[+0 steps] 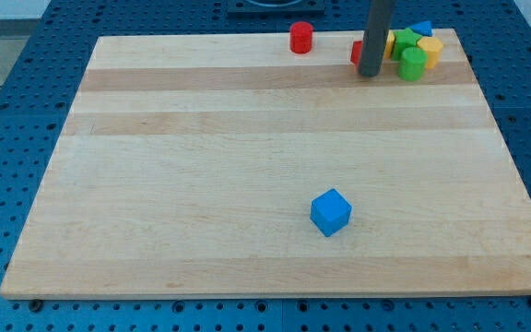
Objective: Nudge the blue cube up a bit
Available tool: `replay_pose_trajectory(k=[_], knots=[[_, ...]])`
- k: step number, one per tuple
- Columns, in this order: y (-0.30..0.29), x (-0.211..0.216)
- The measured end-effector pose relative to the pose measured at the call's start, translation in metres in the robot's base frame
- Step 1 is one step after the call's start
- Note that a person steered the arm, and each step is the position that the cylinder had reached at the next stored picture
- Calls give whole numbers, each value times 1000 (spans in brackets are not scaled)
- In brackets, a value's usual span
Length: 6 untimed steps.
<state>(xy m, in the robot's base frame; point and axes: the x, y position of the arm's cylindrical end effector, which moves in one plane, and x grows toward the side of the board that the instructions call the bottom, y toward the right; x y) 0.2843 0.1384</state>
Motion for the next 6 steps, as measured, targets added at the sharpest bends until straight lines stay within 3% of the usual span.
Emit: replay_pose_trajectory(k=[1,2,4,5,6], knots=[[0,-9],[2,14],[56,177],[27,279],[-54,312]])
